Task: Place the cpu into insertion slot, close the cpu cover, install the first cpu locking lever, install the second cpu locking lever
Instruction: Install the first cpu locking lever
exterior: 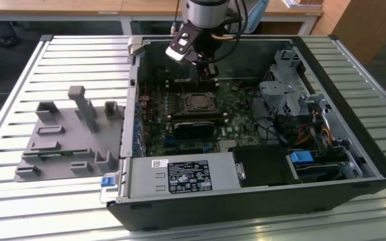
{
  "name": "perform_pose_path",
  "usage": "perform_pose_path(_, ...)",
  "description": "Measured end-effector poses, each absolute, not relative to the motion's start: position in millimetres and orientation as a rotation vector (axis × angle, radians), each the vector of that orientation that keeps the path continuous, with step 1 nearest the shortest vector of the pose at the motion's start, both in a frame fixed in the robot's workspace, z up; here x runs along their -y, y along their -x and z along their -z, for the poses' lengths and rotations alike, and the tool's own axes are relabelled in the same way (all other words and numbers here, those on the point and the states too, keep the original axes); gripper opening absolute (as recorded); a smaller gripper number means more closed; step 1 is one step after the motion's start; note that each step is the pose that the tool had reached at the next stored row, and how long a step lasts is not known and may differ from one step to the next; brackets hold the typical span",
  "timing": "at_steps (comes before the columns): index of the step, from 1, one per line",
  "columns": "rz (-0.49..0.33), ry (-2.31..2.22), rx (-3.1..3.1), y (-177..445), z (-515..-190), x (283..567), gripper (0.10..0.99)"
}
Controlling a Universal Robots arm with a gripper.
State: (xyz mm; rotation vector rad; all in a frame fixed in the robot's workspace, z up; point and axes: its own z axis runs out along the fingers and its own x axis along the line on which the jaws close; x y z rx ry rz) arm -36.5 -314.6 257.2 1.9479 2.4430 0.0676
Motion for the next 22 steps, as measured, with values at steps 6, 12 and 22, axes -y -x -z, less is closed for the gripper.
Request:
perform_pose_path(6, -0.059, -1.815, -2.54, 36.5, -257.1, 314.6, 0.106)
perform_pose_path(12, -0.039, -1.682, -2.622, 36.6, -257.1, 314.7, 0.106)
perform_pose_path(22, -0.04, -1.438, -2.764, 36.6, -255.2, 314.6, 0.106)
